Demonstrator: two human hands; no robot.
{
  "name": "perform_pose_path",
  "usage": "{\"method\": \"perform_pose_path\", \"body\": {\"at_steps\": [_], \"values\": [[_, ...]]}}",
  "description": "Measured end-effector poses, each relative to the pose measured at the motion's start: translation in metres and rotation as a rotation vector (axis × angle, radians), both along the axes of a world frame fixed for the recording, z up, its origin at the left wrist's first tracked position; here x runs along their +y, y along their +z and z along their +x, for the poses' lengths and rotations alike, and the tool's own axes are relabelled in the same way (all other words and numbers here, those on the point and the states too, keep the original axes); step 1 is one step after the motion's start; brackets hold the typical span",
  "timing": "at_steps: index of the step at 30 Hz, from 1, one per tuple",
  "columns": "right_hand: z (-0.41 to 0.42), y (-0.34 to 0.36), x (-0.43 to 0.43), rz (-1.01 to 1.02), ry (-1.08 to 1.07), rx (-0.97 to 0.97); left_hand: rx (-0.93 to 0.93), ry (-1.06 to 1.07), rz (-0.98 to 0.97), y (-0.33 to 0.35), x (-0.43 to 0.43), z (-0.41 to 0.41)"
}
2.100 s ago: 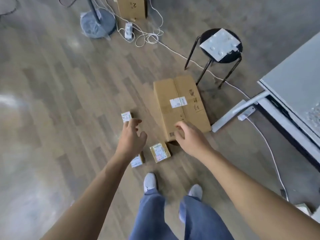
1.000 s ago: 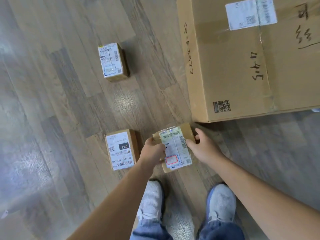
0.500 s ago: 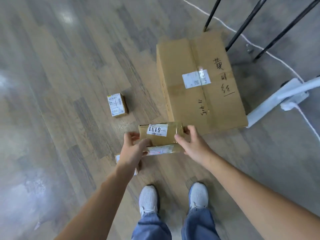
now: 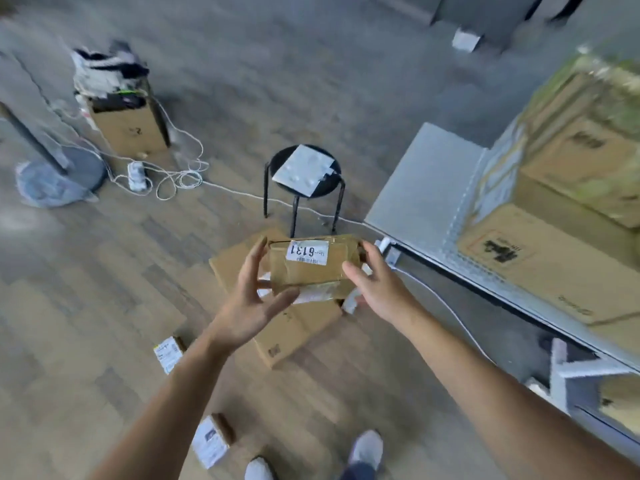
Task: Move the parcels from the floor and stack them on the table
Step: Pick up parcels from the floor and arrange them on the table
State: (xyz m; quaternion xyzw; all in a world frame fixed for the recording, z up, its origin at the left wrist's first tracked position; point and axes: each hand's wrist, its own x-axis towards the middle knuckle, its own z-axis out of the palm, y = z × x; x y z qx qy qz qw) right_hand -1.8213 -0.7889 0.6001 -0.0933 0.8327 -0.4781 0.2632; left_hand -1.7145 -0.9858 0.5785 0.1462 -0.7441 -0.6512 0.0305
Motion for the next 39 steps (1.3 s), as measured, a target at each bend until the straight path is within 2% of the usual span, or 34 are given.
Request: {"method": "perform_pose_path", "body": {"at_steps": [4,7,13,18,22,26,29,34,39], "values": [[-0.007,0.081,0.076,-0.027,-0.107,0.136,0.14,-0.219,-0.137,0.073,0.054,-0.035],[-0.004,0.126,0.138,-0.057,-0.193,0.214,0.201,-0.325,-0.128,0.122,0.108,-0.062],[-0.004,0.189,0.27,-0.071,-0.339,0.352,0.376,-0.415,-0.331,0.189,0.229,-0.108],[-0.004,0.216,0.382,-0.104,-0.413,0.372,0.402,-0.491,-0.359,0.232,0.337,-0.126],[-0.003,0.222,0.46,-0.098,-0.448,0.377,0.408,-0.535,-0.377,0.244,0.412,-0.139],[0.004,0.227,0.523,-0.19,-0.458,0.407,0.426,-0.582,-0.378,0.253,0.479,-0.147],[0.006,0.229,0.562,-0.203,-0.455,0.411,0.416,-0.642,-0.324,0.255,0.518,-0.155],[0.0,0.227,0.61,-0.137,-0.458,0.412,0.321,-0.724,-0.026,0.248,0.563,-0.175],[-0.013,0.222,0.658,-0.02,-0.514,0.394,0.196,-0.833,0.074,0.23,0.602,-0.199]]}}
